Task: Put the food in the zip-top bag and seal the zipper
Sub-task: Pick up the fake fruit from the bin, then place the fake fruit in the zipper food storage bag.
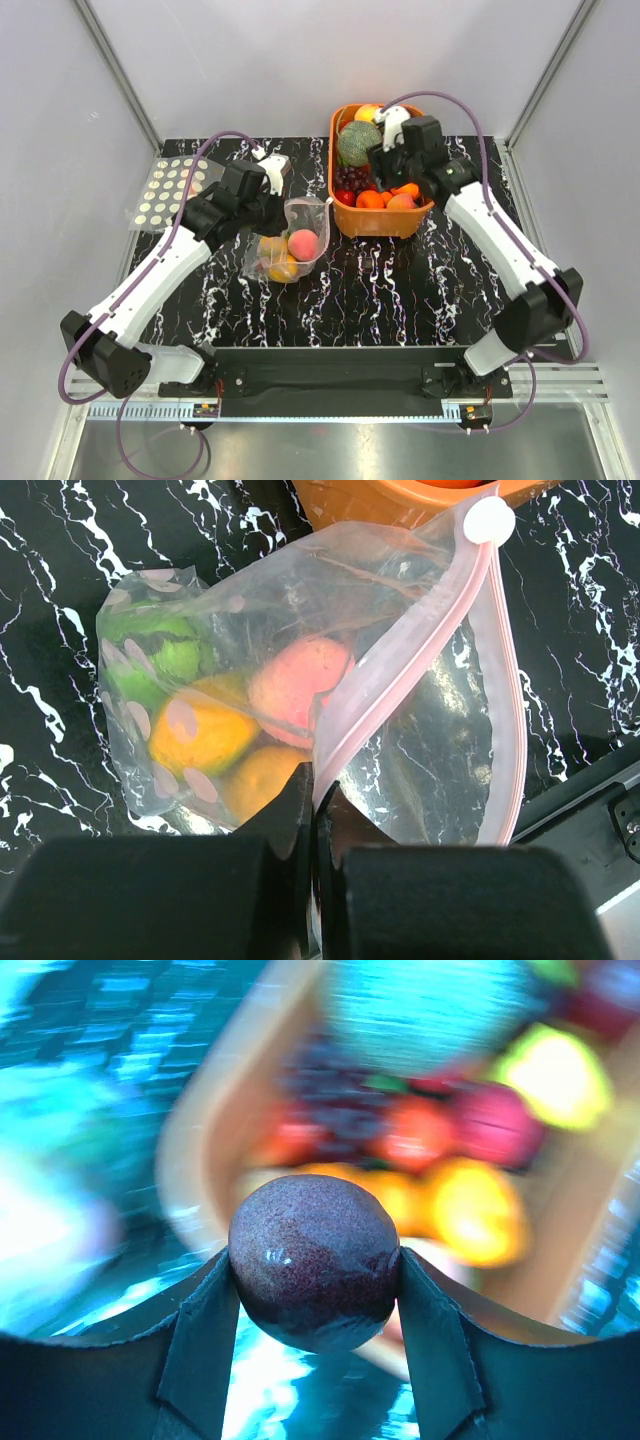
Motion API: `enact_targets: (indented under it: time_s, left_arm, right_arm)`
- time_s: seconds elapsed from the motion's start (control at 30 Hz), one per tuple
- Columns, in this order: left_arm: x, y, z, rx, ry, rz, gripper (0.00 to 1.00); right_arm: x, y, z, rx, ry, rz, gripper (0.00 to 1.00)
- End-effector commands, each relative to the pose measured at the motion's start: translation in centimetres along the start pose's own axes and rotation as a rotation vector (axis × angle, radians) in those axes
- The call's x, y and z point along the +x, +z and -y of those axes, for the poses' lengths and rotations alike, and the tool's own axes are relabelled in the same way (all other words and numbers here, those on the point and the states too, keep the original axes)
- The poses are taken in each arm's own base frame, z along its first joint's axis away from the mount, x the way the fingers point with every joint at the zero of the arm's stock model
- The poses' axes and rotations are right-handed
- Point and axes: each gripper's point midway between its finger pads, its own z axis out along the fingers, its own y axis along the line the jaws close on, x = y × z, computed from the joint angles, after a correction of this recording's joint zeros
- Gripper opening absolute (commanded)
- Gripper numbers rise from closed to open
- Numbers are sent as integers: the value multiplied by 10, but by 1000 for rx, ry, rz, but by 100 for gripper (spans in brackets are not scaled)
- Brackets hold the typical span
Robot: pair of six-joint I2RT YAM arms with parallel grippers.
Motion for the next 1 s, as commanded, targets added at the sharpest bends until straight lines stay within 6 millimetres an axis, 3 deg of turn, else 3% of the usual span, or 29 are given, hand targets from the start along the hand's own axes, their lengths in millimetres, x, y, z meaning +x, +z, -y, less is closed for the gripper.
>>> enact_targets:
  time_s: [0.0,0.13,0.2,0.43,0.63,0.67,0.7,0.8,0.97]
  left_arm:
    - [-21,-15,7,22,-5,64,0]
    - [-21,-17,5,9,-13,61,0]
    - [-21,-18,5,5,-15,57,0]
    - [-17,-21,1,-19,-29,40,0]
    - [-14,-26,1,-21,-45,40,0]
    - [-14,-26,0,-24,-45,39,0]
    - [-15,-28,0,-25,-46,46,0]
    - [-15,-29,-2,-36,-43,46,0]
    - [-13,-28,-7,-58,-42,36,0]
  right_arm:
    - [-24,-41,-88,-264,-24,120,39]
    - [-20,-73,-149,-437,-56,155,39]
    - [-22,-81,-168,-490,-55,177,39]
    - [-15,-75,-231,-643,-20,180,39]
    - [-1,-46,-243,-645,-1,132,53]
    - [-1,-44,-243,-639,3,126,60]
    - [-1,-42,-243,-632,4,118,75]
    - [-7,-47,-238,-611,30,134,93]
    - [-16,-67,-225,-571,66,155,92]
